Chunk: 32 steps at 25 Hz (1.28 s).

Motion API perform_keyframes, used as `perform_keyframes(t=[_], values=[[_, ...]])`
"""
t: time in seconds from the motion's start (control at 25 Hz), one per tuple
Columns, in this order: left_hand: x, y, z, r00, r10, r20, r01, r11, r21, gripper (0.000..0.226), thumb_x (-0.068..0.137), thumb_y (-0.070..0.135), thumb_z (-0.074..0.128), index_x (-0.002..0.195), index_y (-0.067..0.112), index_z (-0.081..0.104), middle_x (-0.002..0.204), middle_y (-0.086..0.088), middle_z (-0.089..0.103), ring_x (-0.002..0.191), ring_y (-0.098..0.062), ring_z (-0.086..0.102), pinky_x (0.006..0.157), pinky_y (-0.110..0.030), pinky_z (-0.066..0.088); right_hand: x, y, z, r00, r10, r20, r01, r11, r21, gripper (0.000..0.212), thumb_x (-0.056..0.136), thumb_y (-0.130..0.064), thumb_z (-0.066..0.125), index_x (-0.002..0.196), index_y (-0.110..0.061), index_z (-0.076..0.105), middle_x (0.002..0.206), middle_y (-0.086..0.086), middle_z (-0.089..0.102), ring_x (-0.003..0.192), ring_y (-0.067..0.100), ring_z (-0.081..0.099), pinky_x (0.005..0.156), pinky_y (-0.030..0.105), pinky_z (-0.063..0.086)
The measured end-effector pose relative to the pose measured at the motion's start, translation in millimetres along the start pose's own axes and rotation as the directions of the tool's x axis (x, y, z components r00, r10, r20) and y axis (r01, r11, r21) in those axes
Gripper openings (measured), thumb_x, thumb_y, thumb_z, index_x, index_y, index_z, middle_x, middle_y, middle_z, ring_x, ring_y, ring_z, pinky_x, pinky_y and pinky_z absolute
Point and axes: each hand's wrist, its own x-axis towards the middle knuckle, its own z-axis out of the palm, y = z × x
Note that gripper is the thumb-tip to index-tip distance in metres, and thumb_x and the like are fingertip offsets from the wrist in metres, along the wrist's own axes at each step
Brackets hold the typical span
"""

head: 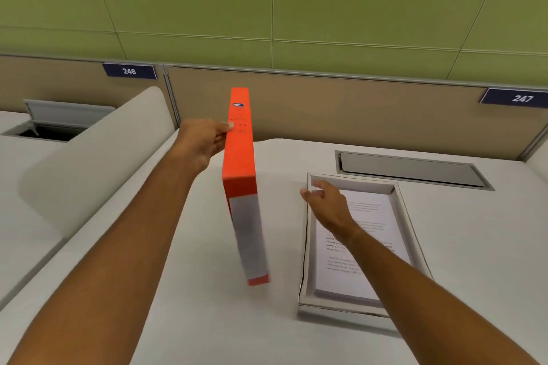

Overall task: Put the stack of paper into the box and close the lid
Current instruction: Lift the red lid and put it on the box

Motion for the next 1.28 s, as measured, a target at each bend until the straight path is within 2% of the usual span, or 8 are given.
perform_keyframes(t=[0.08, 0.2, 0.4, 0.52, 0.68, 0.84, 1.04, 1.28], values=[[-5.2, 9.9, -6.8, 0.992, -0.1, 0.076, 0.112, 0.977, -0.181, 0.006, 0.087, 0.005, 0.064, 0.092, 0.002, 0.064, 0.089, -0.01, 0.066, 0.076, -0.017, 0.067, 0.092, -0.036, 0.056, 1.9, -3.6, 1.3, 0.979, 0.179, 0.098, -0.198, 0.951, 0.239, 0.033, 0.097, -0.033, 0.053, 0.119, -0.009, 0.06, 0.111, 0.007, 0.061, 0.098, 0.02, 0.059, 0.09, 0.037, 0.052], [-18.2, 12.9, -16.2, 0.961, -0.184, 0.207, 0.222, 0.958, -0.18, 0.015, 0.091, 0.018, 0.062, 0.091, 0.004, 0.067, 0.073, -0.007, 0.073, 0.063, -0.018, 0.071, 0.064, -0.033, 0.063, -2.6, 5.3, -5.0, 0.922, 0.287, 0.261, -0.377, 0.823, 0.425, 0.026, 0.1, -0.028, 0.047, 0.107, -0.011, 0.065, 0.093, 0.013, 0.07, 0.08, 0.025, 0.069, 0.068, 0.035, 0.062], [-22.8, 3.7, -19.3, 0.972, -0.1, 0.214, 0.12, 0.989, -0.084, 0.059, 0.099, 0.019, 0.047, 0.048, 0.012, 0.076, 0.05, -0.001, 0.07, 0.043, -0.013, 0.069, 0.037, -0.022, 0.052, -2.8, 29.5, -21.2, 0.899, 0.304, 0.315, -0.438, 0.616, 0.655, 0.031, 0.099, -0.034, 0.05, 0.121, -0.019, 0.065, 0.123, 0.021, 0.068, 0.115, 0.04, 0.065, 0.093, 0.055, 0.054], [-16.1, -11.3, -25.0, 0.93, -0.219, 0.296, 0.275, 0.948, -0.163, 0.044, 0.097, 0.014, 0.048, 0.065, 0.006, 0.078, 0.058, -0.006, 0.073, 0.046, -0.016, 0.07, 0.04, -0.025, 0.054, -3.7, 36.0, -33.4, 0.899, 0.314, 0.306, -0.434, 0.548, 0.715, 0.043, 0.094, -0.037, 0.058, 0.132, -0.017, 0.058, 0.131, 0.018, 0.064, 0.121, 0.041, 0.061, 0.1, 0.059, 0.048], [0.8, -42.6, -12.5, 0.904, -0.294, 0.31, 0.317, 0.948, -0.026, 0.025, 0.093, 0.001, 0.049, 0.112, -0.001, 0.065, 0.098, -0.015, 0.071, 0.068, -0.017, 0.072, 0.057, -0.028, 0.061, -5.8, 56.8, -81.7, 0.918, 0.342, 0.199, -0.374, 0.584, 0.72, 0.049, 0.095, -0.034, 0.058, 0.138, -0.012, 0.053, 0.131, 0.02, 0.063, 0.119, 0.044, 0.06, 0.106, 0.063, 0.041], [4.9, -84.2, 14.8, 0.887, -0.353, 0.299, 0.297, 0.93, 0.218, 0.03, 0.085, 0.027, 0.071, 0.104, 0.004, 0.068, 0.093, -0.013, 0.075, 0.076, -0.021, 0.075, 0.059, -0.03, 0.06, -10.8, 78.1, -132.9, 0.92, 0.386, 0.058, -0.324, 0.672, 0.666, 0.04, 0.093, -0.026, 0.061, 0.131, -0.011, 0.058, 0.111, 0.019, 0.067, 0.101, 0.041, 0.063, 0.102, 0.059, 0.046], [-3.9, -136.8, 58.7, 0.859, -0.416, 0.298, 0.319, 0.891, 0.322, 0.041, 0.078, 0.026, 0.078, 0.109, 0.001, 0.067, 0.093, -0.014, 0.078, 0.079, -0.026, 0.076, 0.064, -0.033, 0.061, -24.7, 108.5, -169.8, 0.896, 0.439, -0.057, -0.32, 0.73, 0.604, 0.021, 0.094, -0.023, 0.06, 0.112, -0.015, 0.065, 0.1, 0.014, 0.071, 0.085, 0.034, 0.069, 0.068, 0.044, 0.06], [-13.9, -185.7, 82.1, 0.854, -0.472, 0.22, 0.375, 0.85, 0.369, 0.039, 0.076, 0.019, 0.081, 0.103, -0.005, 0.067, 0.095, -0.02, 0.076, 0.08, -0.031, 0.074, 0.078, -0.041, 0.061, -32.3, 145.7, -183.5, 0.872, 0.472, -0.13, -0.349, 0.785, 0.512, 0.023, 0.097, -0.019, 0.058, 0.117, -0.011, 0.063, 0.11, 0.014, 0.069, 0.094, 0.034, 0.067, 0.09, 0.052, 0.055]])
